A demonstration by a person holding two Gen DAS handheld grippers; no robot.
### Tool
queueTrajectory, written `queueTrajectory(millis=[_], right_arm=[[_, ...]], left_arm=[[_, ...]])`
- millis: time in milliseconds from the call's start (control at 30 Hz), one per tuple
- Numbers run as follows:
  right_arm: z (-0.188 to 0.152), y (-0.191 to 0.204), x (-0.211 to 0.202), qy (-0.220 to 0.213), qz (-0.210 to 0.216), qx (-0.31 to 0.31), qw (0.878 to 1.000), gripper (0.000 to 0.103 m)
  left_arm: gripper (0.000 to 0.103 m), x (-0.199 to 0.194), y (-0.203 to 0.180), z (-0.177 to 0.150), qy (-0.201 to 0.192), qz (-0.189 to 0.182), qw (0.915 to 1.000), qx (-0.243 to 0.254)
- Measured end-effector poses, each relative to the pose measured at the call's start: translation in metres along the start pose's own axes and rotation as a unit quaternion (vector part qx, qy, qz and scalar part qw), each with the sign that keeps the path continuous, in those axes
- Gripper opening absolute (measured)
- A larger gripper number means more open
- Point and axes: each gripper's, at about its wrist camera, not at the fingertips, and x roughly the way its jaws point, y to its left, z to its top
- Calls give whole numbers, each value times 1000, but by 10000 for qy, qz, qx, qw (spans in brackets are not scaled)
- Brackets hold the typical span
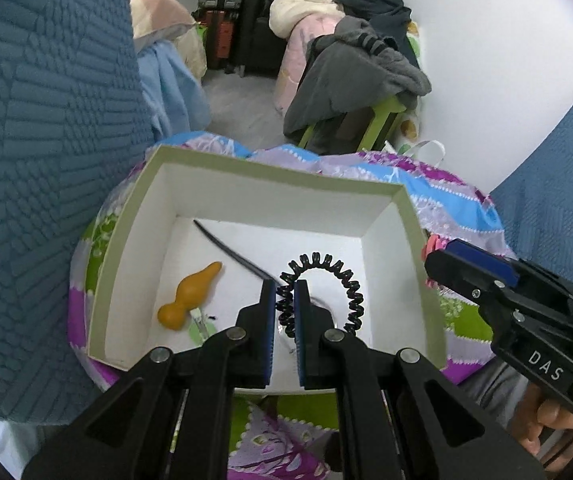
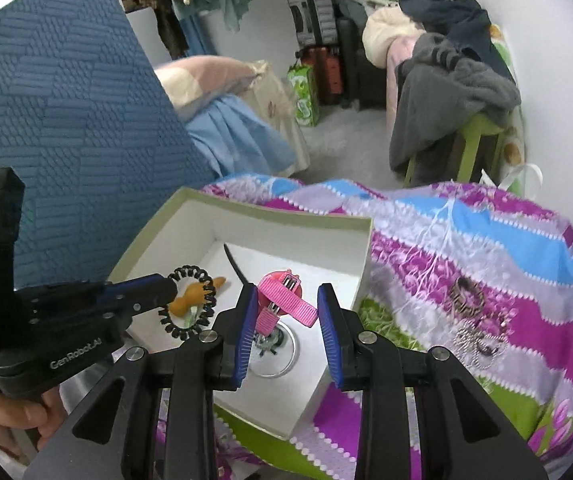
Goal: Organize jewelry
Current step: 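Carry the hair tie and pink clip over the white box with both tools, then open both tools to drop the hair tie and clip into the box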
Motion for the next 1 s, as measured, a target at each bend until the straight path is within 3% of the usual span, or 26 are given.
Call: queueTrajectory(millis=[333, 433, 500, 567, 633, 800, 1000], right_arm=[[-12, -2, 6, 66, -66, 190, 9998, 30], [-9, -3, 0, -14, 73, 233, 9997, 39], [-4, -3, -9, -135, 146, 231, 9995, 49], [3, -3, -22, -307, 178, 201, 9992, 54], [10, -3, -35, -464, 229, 162, 9985, 54], [29, -10, -73, -901, 216, 58, 9957, 54], [41, -28, -114, -1339, 109, -72, 9909, 54]], left_arm=[[9, 3, 1, -3, 35, -27, 10000, -12], [9, -3, -2, -2, -23, -28, 10000, 50], [13, -8, -5, 1, -67, -4, 10000, 69], [32, -13, -7, 5, -134, -10, 9999, 61], [40, -22, -10, 8, -274, -16, 9996, 39], [40, -42, -29, 17, -464, 121, 9987, 173], [41, -65, -54, 33, -779, -32, 9968, 193]])
